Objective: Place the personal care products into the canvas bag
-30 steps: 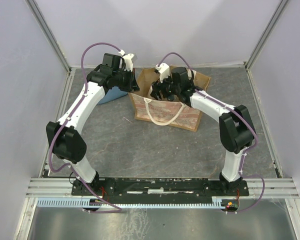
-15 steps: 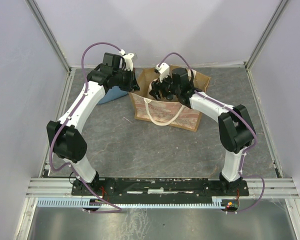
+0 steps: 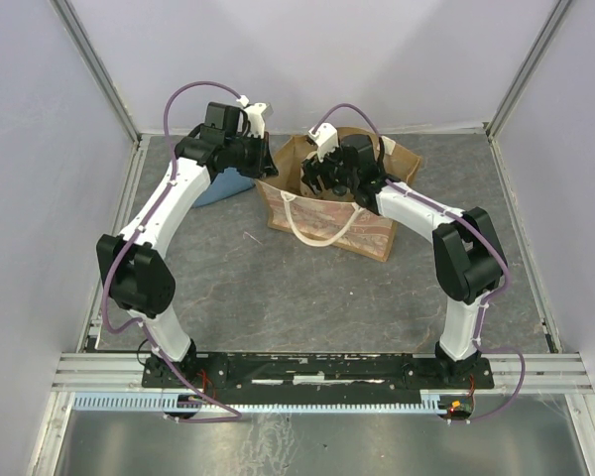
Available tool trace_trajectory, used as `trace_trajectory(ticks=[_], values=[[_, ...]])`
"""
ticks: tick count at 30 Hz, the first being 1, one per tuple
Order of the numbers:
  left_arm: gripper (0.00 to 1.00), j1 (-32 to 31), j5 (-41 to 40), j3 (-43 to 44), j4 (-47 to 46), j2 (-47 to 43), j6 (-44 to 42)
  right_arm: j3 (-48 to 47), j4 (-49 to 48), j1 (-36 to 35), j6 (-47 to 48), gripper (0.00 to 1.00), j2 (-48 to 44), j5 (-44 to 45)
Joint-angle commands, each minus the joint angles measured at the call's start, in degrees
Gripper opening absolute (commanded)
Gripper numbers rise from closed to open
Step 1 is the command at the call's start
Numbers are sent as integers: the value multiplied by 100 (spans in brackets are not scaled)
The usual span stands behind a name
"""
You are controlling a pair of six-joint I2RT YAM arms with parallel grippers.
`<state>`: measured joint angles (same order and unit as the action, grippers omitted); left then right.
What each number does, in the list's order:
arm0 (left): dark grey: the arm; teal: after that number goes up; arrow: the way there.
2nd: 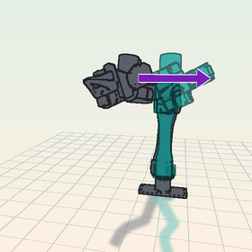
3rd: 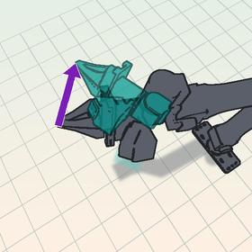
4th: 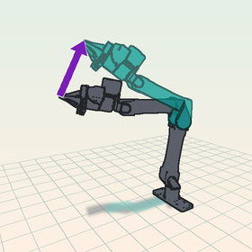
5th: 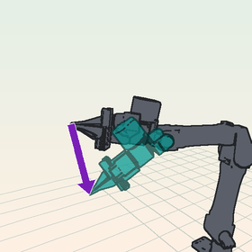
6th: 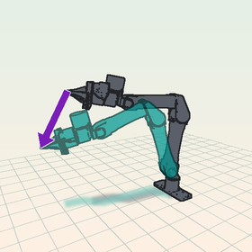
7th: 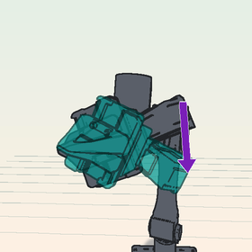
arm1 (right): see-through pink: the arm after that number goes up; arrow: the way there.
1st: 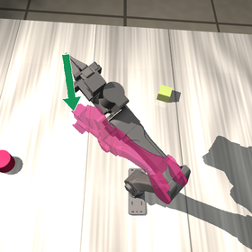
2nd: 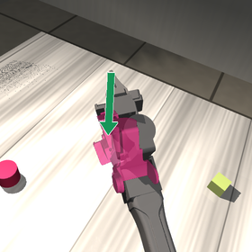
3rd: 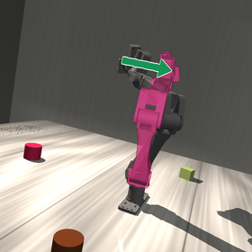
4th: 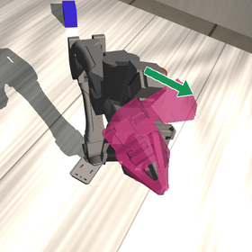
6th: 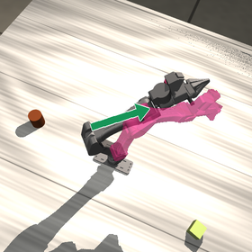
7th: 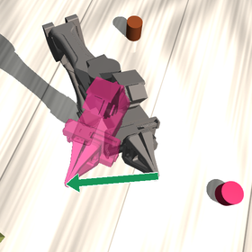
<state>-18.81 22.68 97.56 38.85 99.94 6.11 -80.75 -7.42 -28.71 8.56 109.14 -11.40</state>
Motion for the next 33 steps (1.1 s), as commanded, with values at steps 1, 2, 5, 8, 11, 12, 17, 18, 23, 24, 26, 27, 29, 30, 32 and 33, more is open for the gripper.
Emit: trace_trajectory(ticks=[1,2,5,8,11,12,17,18,23,24,26,27,29,30,32,33], values=[[3,17,249,334,-52,-82,2,-194,-771,261,679,0,-156,762],[3,17,245,330,-57,-80,4,-152,-736,279,694,0,-178,736],[3,16,240,318,-53,-76,13,66,-713,284,708,0,-240,694],[3,17,238,316,-57,-78,13,397,-693,283,700,0,-339,708],[3,13,228,308,-53,-101,12,819,-686,279,700,0,-587,793],[3,17,225,308,-53,-98,11,920,-656,278,707,0,-678,839],[3,17,261,314,-53,-50,19,1237,-432,299,805,0,-989,1006],[3,16,262,321,-49,-43,22,1249,-399,305,798,0,-962,962],[3,17,274,360,-53,-26,9,977,66,305,538,0,-590,736],[3,17,273,360,-53,-26,10,872,243,309,504,0,-504,711],[3,12,271,346,-53,-45,5,708,505,306,449,2,-366,672],[3,17,271,337,-53,-59,4,641,606,305,424,6,-332,674],[3,17,272,334,-53,-62,-3,546,791,306,375,23,-316,674],[3,15,268,341,-60,-58,-4,503,884,305,348,34,-335,667],[3,15,285,362,-53,-34,-2,421,1060,311,308,50,-422,613],[3,17,286,367,-55,-24,3,398,1127,310,253,56,-485,578]])
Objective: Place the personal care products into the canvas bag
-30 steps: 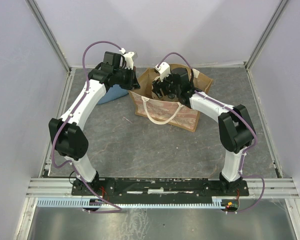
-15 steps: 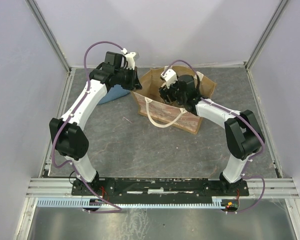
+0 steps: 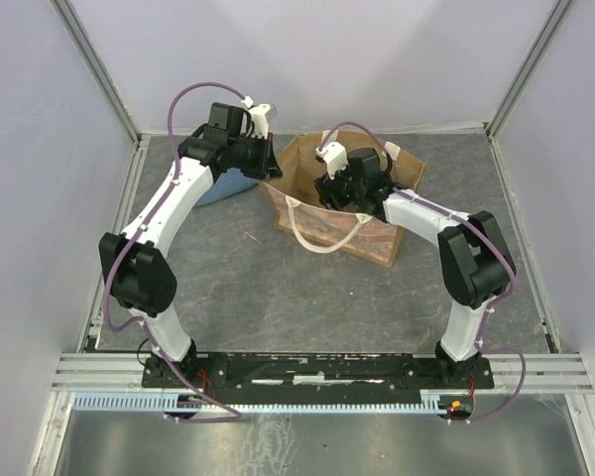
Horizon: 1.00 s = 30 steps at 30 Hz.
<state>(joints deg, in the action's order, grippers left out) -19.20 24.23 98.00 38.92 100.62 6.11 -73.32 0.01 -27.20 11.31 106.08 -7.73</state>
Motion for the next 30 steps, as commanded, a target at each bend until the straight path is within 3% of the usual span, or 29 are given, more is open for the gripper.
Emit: trace_trajectory(ticks=[1,11,18,21,23,27,30], values=[[3,59,142,332,-60,-83,0,-360,465,158,-87,60,-267,173],[3,57,143,365,-103,-43,21,-915,1515,138,-697,99,-1077,175],[3,57,140,378,-105,-24,26,-1664,2102,137,-935,100,-1607,560],[9,57,152,404,-111,-27,29,-1922,2404,132,-1083,100,-1797,932],[18,57,167,427,-104,-37,43,-2077,2691,138,-1187,100,-1886,1352],[55,57,209,499,-139,-71,127,-2290,3301,227,-1407,100,-1928,1960],[73,57,171,534,-235,-125,231,-2426,3688,423,-1724,100,-1920,2114]])
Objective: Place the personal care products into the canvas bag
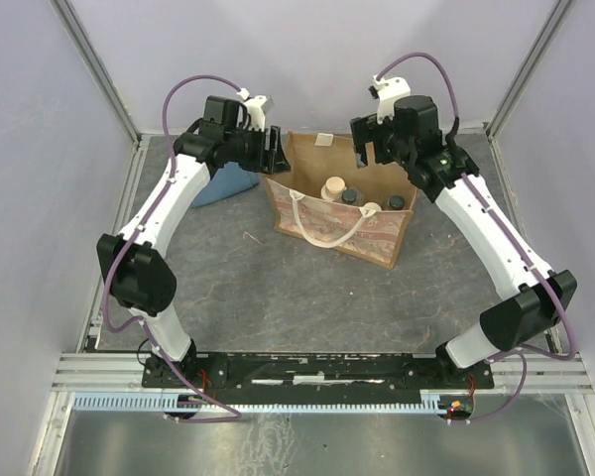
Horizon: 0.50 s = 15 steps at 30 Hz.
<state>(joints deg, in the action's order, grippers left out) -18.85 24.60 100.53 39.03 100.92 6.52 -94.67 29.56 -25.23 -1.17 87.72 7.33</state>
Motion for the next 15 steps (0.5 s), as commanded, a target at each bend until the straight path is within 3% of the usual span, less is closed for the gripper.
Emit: trace_trajectory(ticks=[1,2,6,11,15], values=[[80,20,125,301,-273,-179,222,-284,784,320,-574,100,-125,667],[87,26,88,335,-287,-197,248,-269,812,410,-679,100,-175,705],[95,39,-162,529,-303,-281,320,-354,978,877,-964,100,-267,769],[97,330,-89,1012,-39,-240,679,-575,1350,1669,-1187,100,-274,774],[98,963,49,1284,295,-66,1040,-552,1646,2367,-1302,100,-302,780]])
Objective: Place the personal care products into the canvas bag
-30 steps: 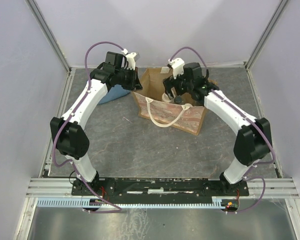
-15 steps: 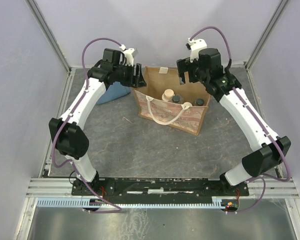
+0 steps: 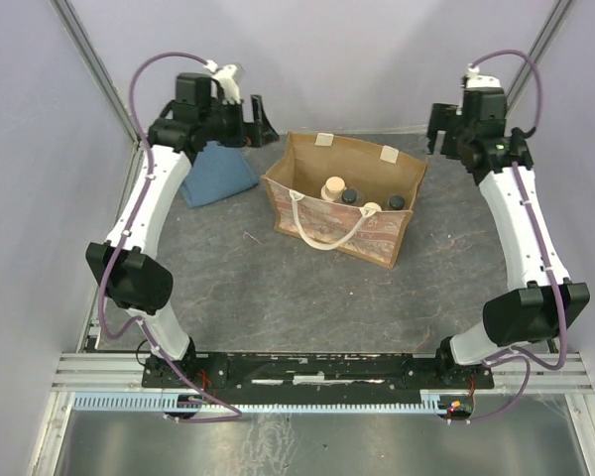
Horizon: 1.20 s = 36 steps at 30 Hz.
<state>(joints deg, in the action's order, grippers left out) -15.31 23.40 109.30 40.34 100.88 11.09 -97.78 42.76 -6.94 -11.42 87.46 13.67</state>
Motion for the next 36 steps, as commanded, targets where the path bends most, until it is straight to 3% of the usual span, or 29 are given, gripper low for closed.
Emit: trace_trajectory(ticks=[1,7,19,36], values=[[98,783,164,346,155,-57,691,-185,392,671,-288,100,-289,152],[99,1364,-744,-53,433,70,996,360,668,1054,-328,100,-479,159],[100,1373,-1860,-509,466,-176,934,972,779,1178,-203,100,-846,356],[100,1368,-1710,-1040,140,-428,895,1017,900,1193,-186,100,-1027,364]])
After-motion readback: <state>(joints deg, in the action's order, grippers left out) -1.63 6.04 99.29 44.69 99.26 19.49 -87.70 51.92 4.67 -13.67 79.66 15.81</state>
